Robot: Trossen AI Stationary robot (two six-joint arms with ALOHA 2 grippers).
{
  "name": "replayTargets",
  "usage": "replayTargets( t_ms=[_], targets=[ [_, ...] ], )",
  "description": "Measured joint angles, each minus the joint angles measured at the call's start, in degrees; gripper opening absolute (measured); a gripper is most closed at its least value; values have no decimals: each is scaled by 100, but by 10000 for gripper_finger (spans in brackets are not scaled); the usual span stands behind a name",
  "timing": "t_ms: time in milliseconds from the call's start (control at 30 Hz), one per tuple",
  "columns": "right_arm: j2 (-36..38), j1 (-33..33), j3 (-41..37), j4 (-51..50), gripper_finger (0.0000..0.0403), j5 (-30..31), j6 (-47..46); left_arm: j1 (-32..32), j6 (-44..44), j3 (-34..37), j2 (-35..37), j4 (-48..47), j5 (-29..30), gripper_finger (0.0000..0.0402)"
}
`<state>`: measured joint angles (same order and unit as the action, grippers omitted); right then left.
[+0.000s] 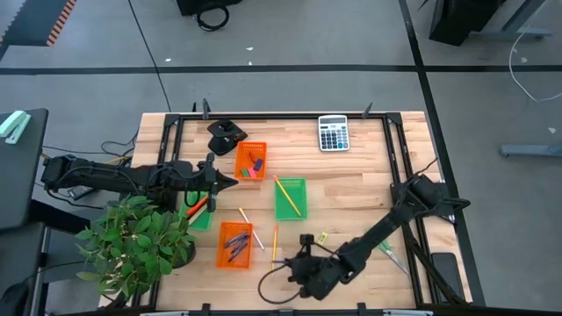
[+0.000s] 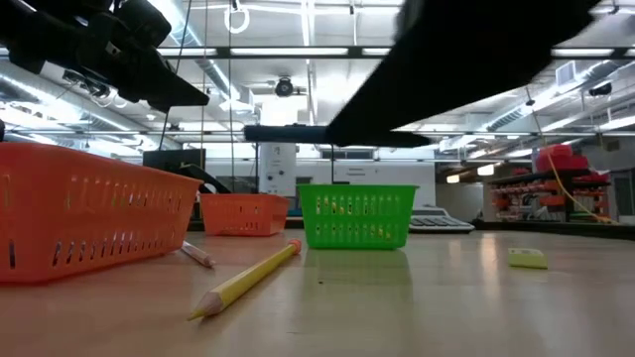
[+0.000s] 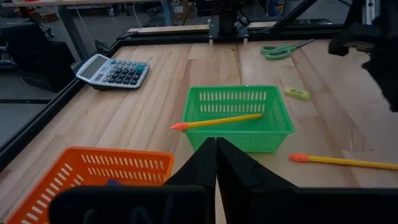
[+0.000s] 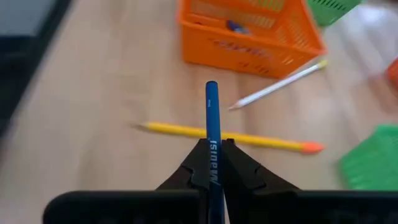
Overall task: Sort crayons/erasers/pens/pencils in bins
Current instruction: Put the blue crayon into the bottom orange basket
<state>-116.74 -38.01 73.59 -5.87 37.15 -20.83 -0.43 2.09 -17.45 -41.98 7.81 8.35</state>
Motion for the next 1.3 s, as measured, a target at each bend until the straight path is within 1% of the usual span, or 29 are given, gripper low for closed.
replayTargets(
  t_ms=[100, 167, 233, 333, 400, 533, 633, 767, 833, 933, 1033, 1200, 1300],
  targets=[
    [83, 271, 37, 68, 27, -35, 549, -1, 0, 0, 1, 0, 1, 22],
    [114, 508, 69, 480, 27, -240, 998, -1, -2, 0, 0, -3, -1, 25],
    [30, 772, 73, 1127, 27, -666, 1308, 0, -2, 0, 1, -1, -1, 27],
    [-199, 1102, 71, 2050, 28, -1565, 1786, -1, -1, 0, 1, -3, -1, 29],
    [-304, 1232, 156, 2263, 28, -1850, 2123, 0, -1, 0, -1, -24, 0, 28],
    [-514, 1373, 536, 2266, 28, -2011, 2848, -1, 0, 0, 0, -42, -1, 23],
    [-733, 1495, 959, 2284, 28, -2348, 3417, -1, 0, 0, 1, -48, -1, 21],
    [-1121, 1684, 1549, 2182, 28, -2943, 3878, -1, 0, 0, 0, -58, -1, 26],
    [-1317, 1778, 1795, 1970, 28, -3150, 3973, 1, 0, 0, 1, -76, -1, 30],
    [-1405, 1878, 1979, 1404, 29, -3187, 3998, 0, -18, 0, 1, -92, -1, 34],
    [-1336, 1955, 1986, 1172, 29, -3189, 4001, -1, -35, 0, 1, -113, -1, 34],
    [-1317, 2041, 2010, 1253, 29, -3186, 3992, -1, -33, 0, -1, -128, -1, 26],
    [-1302, 2073, 1981, 1289, 29, -3189, 3833, -1, -9, 0, -1, -124, -1, 23]
  ],
)
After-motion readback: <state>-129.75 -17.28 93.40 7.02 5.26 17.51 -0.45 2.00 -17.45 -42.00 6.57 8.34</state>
